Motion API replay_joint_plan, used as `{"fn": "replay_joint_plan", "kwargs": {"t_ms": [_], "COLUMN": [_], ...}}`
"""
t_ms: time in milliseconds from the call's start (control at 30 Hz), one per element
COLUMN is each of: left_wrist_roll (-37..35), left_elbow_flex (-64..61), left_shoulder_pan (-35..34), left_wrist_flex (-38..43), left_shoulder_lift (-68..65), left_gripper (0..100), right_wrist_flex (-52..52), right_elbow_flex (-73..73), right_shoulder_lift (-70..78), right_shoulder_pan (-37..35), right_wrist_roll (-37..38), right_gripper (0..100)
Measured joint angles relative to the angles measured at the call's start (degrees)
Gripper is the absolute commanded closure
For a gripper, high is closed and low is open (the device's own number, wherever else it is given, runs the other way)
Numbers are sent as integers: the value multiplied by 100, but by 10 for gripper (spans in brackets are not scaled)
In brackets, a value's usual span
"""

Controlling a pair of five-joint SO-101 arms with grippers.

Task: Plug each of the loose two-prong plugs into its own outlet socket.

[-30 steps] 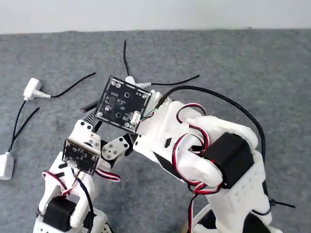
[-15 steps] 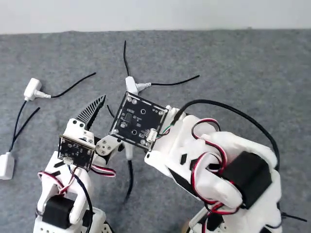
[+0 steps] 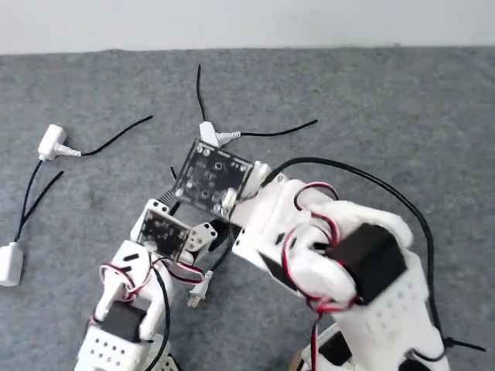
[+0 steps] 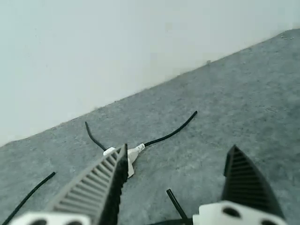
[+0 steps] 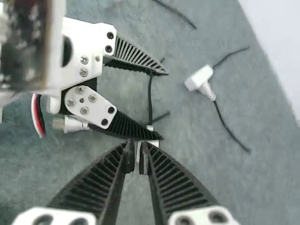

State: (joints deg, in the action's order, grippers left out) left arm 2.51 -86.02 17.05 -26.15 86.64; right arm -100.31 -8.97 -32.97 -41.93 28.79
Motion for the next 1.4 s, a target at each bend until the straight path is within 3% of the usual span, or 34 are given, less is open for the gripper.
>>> {"fn": "replay_joint_plan", "kwargs": {"t_ms": [133, 200, 433, 1000, 1167, 1400], "left_wrist_roll": [0, 0, 0, 0, 510, 633], "left_elbow_flex": [-1029, -1073, -1081, -1081, -1081, -993], "left_shoulder_pan": [0, 0, 149, 193, 114, 26], "left_wrist_flex": [1530, 1776, 1829, 1829, 1723, 1398], "left_shoulder_lift": [-9, -35, -299, -299, -334, -334], "left_gripper": [682, 682, 682, 683, 684, 684], "right_wrist_flex": [484, 985, 2382, 2277, 2268, 2593], "right_elbow_flex": [967, 1635, 2840, 2892, 3059, 3613], "right_shoulder_lift": [0, 0, 0, -18, -18, -18], "right_shoulder_pan": [448, 659, 809, 809, 809, 809], "right_wrist_roll": [0, 0, -580, -668, -668, -668], "right_gripper": [990, 990, 990, 989, 989, 989]}}
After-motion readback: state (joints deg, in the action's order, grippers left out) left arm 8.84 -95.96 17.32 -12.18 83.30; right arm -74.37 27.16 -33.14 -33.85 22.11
